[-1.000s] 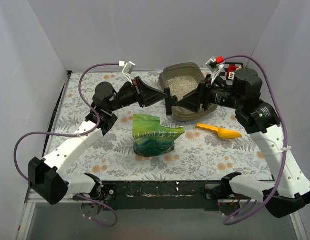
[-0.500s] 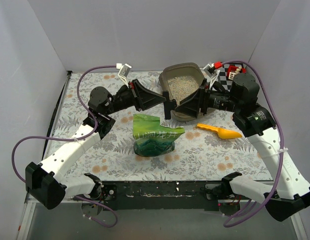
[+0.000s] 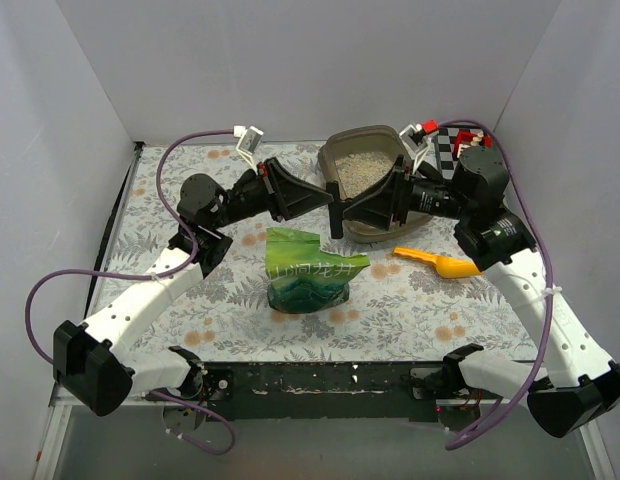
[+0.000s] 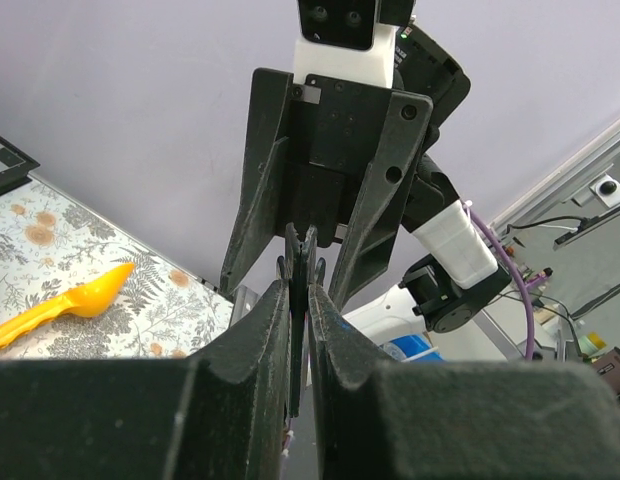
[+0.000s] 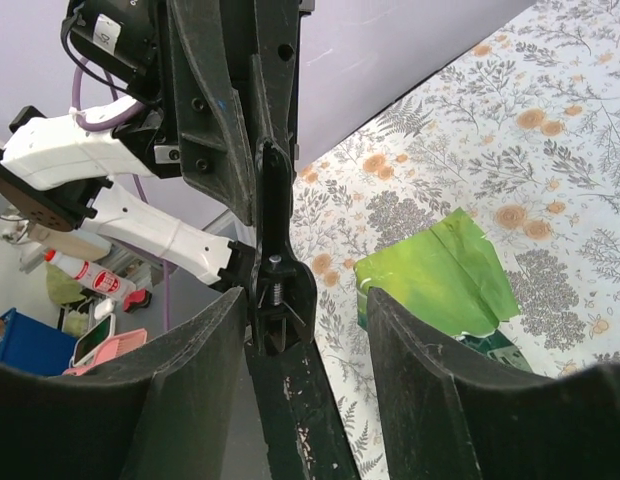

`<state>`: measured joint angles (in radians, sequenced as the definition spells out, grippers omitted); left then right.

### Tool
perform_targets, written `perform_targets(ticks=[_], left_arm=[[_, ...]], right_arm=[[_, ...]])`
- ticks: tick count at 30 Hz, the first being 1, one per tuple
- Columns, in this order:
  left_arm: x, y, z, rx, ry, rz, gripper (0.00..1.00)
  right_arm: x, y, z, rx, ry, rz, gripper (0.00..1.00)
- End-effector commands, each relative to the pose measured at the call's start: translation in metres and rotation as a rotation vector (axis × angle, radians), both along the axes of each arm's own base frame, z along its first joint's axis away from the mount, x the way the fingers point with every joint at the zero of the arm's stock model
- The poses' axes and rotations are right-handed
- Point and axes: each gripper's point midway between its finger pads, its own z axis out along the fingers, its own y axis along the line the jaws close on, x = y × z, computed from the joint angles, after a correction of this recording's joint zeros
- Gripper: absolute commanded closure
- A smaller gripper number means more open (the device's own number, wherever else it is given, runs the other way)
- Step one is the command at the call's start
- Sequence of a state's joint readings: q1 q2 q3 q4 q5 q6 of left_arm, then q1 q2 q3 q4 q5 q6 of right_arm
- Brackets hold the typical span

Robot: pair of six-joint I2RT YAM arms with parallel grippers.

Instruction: Fill the litter box with clean litter

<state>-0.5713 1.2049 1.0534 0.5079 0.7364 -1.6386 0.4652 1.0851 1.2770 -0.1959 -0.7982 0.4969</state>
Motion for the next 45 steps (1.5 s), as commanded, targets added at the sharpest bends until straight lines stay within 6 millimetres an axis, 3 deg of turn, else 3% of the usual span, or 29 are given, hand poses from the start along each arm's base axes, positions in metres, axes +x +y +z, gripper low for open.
perform_targets(ticks=[1,4,6,8,9,13,16,24,30,38,45], left_arm=[[-0.003,0.001,0.0,-0.008,-0.018,-0.015,1.0],[-0.003,0.001,-0.003,-0.005,-0.015,-0.014,1.0],[-0.002,0.0,-0.005,-0.002,-0.012,-0.014,1.0],[-0.002,0.0,-0.006,0.0,-0.011,-0.014,1.0],[-0.002,0.0,-0.006,0.0,-0.011,-0.015,0.97],[-0.001,0.004,-0.013,0.089,-0.046,0.028,0.47],[0.007,0.015,-0.026,0.21,-0.098,0.135,0.37],[0.006,0.049,-0.082,0.483,-0.139,0.269,0.35],[-0.012,0.064,-0.143,0.677,-0.163,0.184,0.38],[-0.022,0.075,-0.202,0.756,-0.239,0.148,0.38],[-0.019,0.072,-0.224,0.748,-0.265,0.142,0.37]], right_arm=[[-0.002,0.003,0.018,0.059,-0.079,0.03,0.42],[-0.002,0.003,0.02,0.065,-0.095,0.03,0.46],[-0.003,0.004,0.02,0.065,-0.092,0.034,0.56],[0.0,0.004,0.015,0.053,-0.084,0.03,0.92],[0.002,0.004,0.013,0.045,-0.08,0.017,0.99],[0.001,-0.004,0.019,0.02,-0.129,-0.034,0.99],[0.0,-0.009,0.02,-0.028,-0.147,-0.053,0.99],[-0.002,-0.021,-0.01,-0.192,-0.155,-0.046,0.99],[-0.002,-0.024,-0.025,-0.275,-0.173,-0.001,0.99],[-0.006,-0.023,-0.04,-0.301,-0.14,0.037,0.99],[-0.003,-0.023,-0.053,-0.335,-0.148,0.065,0.99]])
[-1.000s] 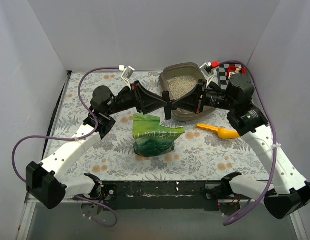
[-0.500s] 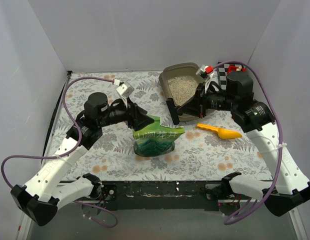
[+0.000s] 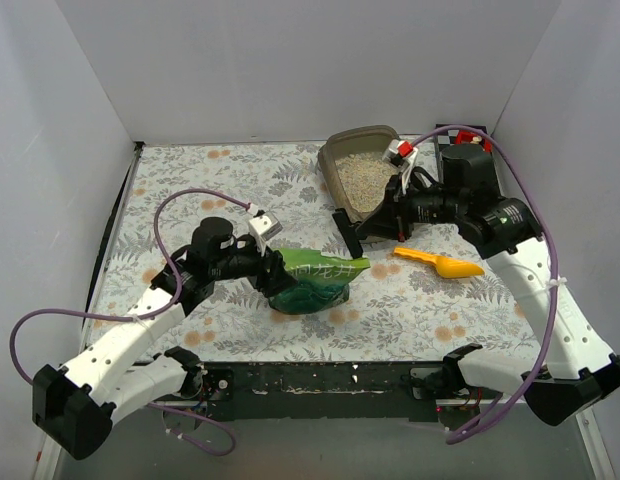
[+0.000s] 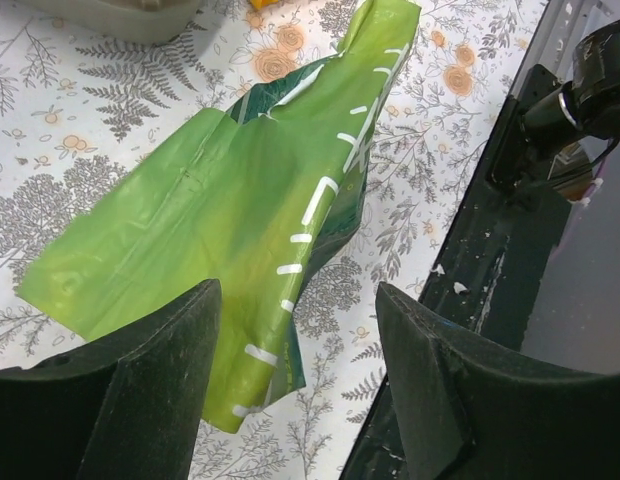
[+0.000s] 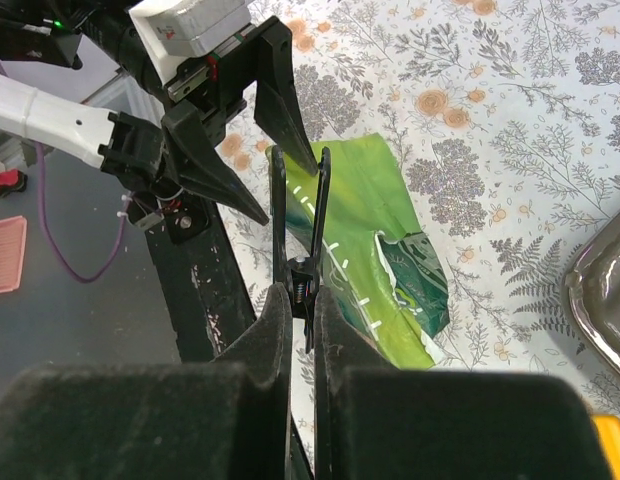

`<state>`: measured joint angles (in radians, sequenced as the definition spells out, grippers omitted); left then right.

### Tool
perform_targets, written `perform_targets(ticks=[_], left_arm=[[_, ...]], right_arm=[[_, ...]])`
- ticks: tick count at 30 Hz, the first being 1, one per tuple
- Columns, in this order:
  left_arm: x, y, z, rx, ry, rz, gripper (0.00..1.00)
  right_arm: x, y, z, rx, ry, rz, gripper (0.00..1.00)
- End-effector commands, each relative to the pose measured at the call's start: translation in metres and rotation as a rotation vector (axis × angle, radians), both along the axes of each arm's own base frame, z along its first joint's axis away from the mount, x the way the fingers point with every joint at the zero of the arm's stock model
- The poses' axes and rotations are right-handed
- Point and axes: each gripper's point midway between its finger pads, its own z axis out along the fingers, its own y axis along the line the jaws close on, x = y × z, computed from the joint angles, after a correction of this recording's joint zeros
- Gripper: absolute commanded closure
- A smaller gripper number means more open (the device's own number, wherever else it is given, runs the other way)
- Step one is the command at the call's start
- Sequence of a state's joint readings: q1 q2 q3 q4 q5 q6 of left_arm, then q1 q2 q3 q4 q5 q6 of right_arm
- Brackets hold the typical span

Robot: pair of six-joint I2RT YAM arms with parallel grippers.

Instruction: Fill the litter box with clean litter

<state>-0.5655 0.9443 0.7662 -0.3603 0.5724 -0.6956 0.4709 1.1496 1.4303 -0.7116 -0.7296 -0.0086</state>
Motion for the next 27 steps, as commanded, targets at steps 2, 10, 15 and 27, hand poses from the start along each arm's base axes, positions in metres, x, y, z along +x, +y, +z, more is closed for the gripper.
perform_targets(ticks=[2,10,15,27], left_arm=[[0.008,-0.002,-0.002,-0.014,-0.088,-0.015,0.37],[0.015,0.001,-0.022,0.035,-0.057,0.023,0.78],[0.021,0.005,-0.037,0.082,-0.036,0.054,0.97],[0.013,0.008,-0.046,0.058,-0.019,0.077,1.0]], right_arm=[[0.0,0.002,-0.002,-0.016,-0.018,0.047,0.99],[0.008,0.011,-0.023,-0.061,0.009,0.09,0.99],[0.013,0.029,-0.041,-0.118,0.014,0.131,0.99],[0.031,0.054,-0.081,-0.281,-0.087,0.181,0.99]])
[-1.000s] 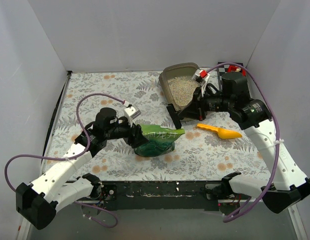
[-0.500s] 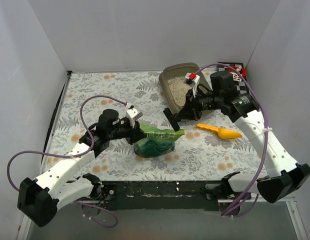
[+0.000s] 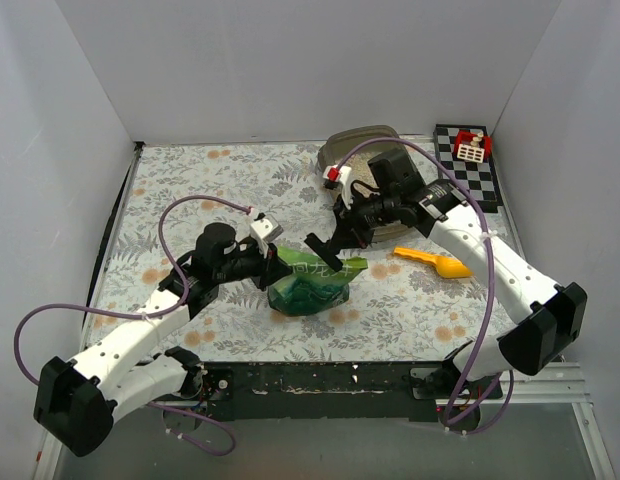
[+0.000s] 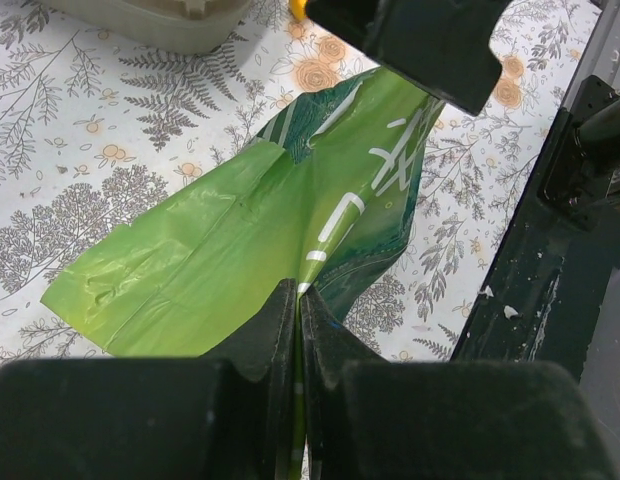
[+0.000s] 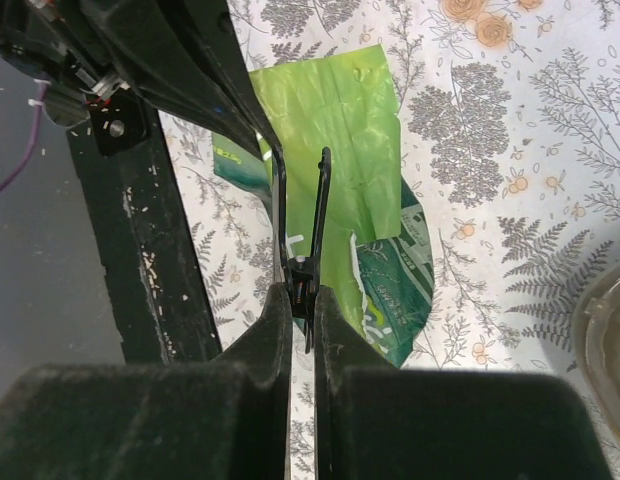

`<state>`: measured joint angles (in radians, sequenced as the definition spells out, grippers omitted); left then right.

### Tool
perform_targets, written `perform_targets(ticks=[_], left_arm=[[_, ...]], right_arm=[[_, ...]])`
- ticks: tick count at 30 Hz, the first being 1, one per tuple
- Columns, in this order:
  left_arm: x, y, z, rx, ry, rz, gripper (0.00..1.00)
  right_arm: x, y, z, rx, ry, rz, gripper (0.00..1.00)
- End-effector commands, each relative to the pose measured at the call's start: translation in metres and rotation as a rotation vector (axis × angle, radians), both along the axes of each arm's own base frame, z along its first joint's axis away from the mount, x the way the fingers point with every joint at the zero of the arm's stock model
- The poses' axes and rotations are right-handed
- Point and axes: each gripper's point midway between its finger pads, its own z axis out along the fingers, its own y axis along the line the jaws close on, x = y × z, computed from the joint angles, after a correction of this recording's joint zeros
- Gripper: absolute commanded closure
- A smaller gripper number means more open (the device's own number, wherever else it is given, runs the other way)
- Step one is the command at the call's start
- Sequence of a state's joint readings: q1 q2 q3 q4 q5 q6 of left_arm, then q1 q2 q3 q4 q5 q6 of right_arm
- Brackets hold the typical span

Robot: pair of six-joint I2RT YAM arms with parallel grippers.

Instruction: Fill the litter box with clean litter

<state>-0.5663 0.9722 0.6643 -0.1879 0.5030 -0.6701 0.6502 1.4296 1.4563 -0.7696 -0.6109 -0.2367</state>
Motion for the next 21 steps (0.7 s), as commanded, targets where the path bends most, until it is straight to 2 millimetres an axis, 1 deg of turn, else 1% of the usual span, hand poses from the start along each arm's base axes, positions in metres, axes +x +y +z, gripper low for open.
perform_targets(ticks=[1,3,7,9,12,14,16,18,21], left_arm=[[-0.008,0.008,-0.022,0.04,0.054,0.028,1.0],[-0.008,0.007,-0.022,0.035,0.056,0.025,1.0],[-0.007,0.006,-0.024,0.04,0.064,0.025,1.0],[-0.006,0.006,-0.024,0.038,0.066,0.023,1.0],[-0.005,0.005,-0.024,0.035,0.062,0.027,1.0],[-0.005,0.005,-0.025,0.034,0.064,0.027,1.0],[-0.005,0.005,-0.025,0.03,0.064,0.026,1.0],[-0.006,0.004,-0.027,0.028,0.07,0.027,1.0],[-0.008,0.005,-0.03,0.027,0.078,0.027,1.0]], right_arm=[[0.015,0.003,0.009,-0.029,-0.121,0.005,0.99],[0.017,0.004,0.006,-0.047,-0.143,0.006,0.99],[0.013,0.012,0.012,-0.03,-0.177,0.033,0.99],[0.012,0.013,0.011,-0.036,-0.181,0.042,0.99],[0.009,0.014,0.0,-0.073,-0.19,0.059,0.99],[0.012,0.013,-0.004,-0.096,-0.2,0.053,0.99],[0.013,0.016,0.003,-0.079,-0.228,0.052,0.99],[0.013,0.02,0.016,-0.045,-0.253,0.05,0.99],[0.013,0.021,0.033,-0.036,-0.278,0.046,0.99]])
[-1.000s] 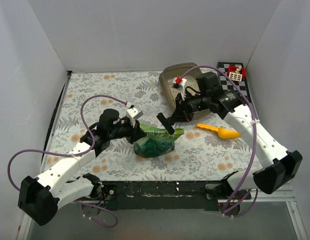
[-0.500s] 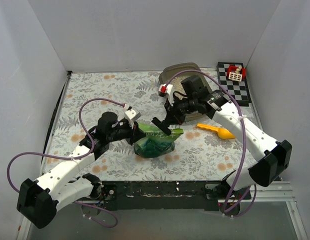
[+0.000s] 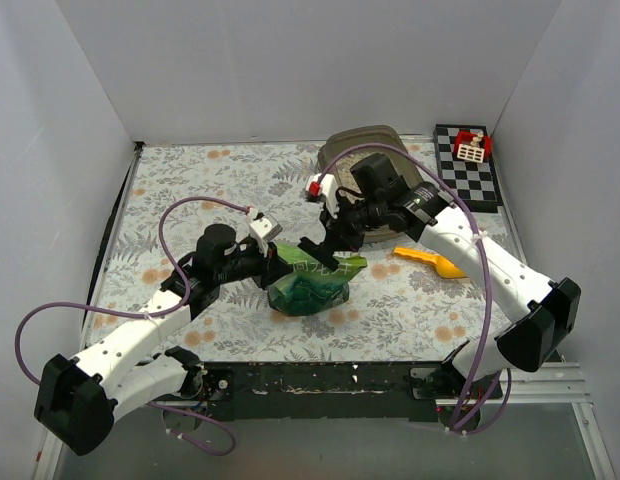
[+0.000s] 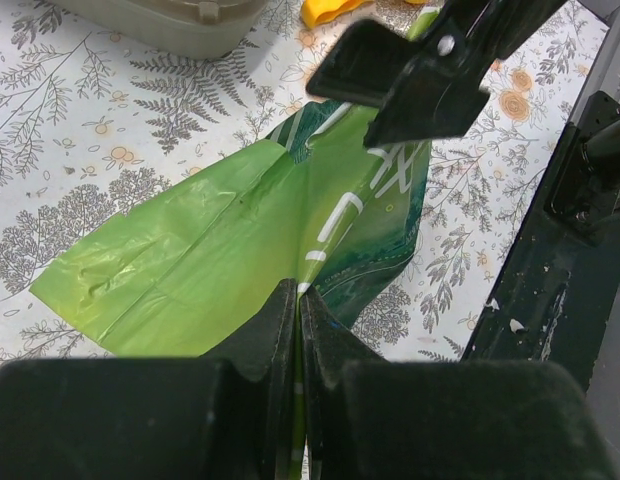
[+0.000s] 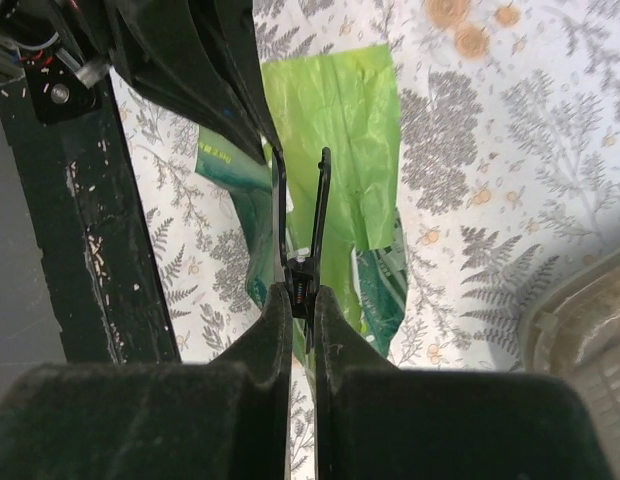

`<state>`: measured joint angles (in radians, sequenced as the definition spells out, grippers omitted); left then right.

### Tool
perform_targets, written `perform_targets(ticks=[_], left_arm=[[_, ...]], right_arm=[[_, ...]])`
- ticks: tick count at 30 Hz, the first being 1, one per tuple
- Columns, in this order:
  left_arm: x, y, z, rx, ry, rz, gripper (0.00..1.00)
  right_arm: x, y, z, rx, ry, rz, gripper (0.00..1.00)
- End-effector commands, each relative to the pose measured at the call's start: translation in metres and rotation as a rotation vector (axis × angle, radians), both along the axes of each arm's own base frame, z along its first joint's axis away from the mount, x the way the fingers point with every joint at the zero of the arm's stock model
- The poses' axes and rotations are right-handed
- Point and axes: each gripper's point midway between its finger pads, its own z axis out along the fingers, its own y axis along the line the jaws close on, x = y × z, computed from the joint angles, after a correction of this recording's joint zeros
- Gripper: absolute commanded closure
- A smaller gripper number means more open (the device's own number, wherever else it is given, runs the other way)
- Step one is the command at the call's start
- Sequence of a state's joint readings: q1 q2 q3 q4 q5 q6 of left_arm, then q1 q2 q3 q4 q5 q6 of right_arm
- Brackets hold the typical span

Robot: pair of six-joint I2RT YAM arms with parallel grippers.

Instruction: Fill the litter box with clean litter

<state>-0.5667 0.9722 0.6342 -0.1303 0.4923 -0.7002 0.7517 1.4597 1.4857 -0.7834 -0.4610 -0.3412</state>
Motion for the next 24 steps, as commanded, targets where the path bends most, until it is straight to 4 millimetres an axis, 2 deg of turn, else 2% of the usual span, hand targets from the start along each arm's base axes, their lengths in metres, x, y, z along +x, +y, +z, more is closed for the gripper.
perform_targets(ticks=[1,4,6,16,24], left_arm=[[-0.011,0.006,-0.028,0.045,0.078,0.005,1.0],[-0.011,0.004,-0.024,0.034,0.071,-0.004,1.0],[-0.012,0.005,-0.025,0.034,0.072,-0.002,1.0],[-0.009,0.005,-0.025,0.031,0.062,0.006,1.0],[-0.008,0.006,-0.025,0.032,0.058,0.015,1.0]], right_arm=[[0.014,0.007,0.051,0.068,-0.144,-0.001,0.99],[0.013,0.005,0.061,0.061,-0.161,0.006,0.99],[0.014,0.003,0.059,0.038,-0.162,0.004,0.99],[0.013,-0.002,0.023,-0.037,-0.145,0.027,0.99],[0.003,-0.002,-0.002,-0.073,-0.087,0.064,0.99]])
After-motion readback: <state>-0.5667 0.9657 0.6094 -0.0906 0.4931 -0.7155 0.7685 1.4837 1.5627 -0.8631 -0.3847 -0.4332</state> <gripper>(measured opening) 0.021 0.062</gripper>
